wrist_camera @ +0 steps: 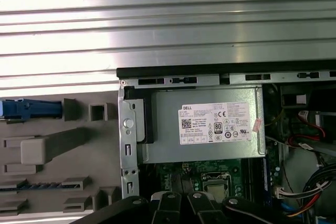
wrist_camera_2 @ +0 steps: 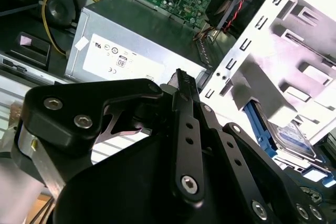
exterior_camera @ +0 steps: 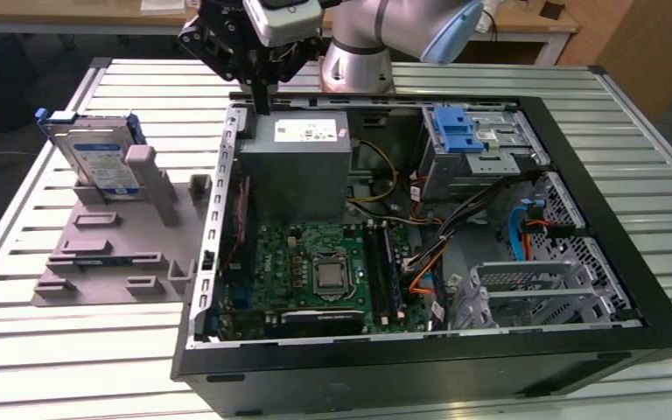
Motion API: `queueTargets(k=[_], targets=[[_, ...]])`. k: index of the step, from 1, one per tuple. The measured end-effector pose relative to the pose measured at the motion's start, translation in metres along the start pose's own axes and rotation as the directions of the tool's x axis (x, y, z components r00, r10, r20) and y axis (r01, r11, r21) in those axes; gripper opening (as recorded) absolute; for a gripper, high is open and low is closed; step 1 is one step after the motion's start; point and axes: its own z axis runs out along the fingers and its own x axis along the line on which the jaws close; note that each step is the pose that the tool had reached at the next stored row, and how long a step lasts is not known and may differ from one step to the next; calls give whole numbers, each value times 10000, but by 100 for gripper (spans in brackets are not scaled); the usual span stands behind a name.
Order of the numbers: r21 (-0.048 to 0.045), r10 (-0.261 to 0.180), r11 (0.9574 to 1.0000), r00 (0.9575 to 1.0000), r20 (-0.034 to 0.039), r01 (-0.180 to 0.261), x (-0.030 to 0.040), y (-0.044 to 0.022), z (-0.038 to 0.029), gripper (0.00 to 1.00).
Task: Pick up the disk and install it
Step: 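Reach for the disk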
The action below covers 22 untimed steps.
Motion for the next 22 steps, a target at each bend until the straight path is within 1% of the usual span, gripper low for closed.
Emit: queueTargets(k=[8, 17, 22], targets=[[1, 0, 10000, 10000, -1, 0, 62, -3, 1, 11], [0, 1, 10000, 10000, -1, -1, 160, -5, 2, 11], [2, 0, 10000, 10000, -2, 0, 219, 14, 3, 11]])
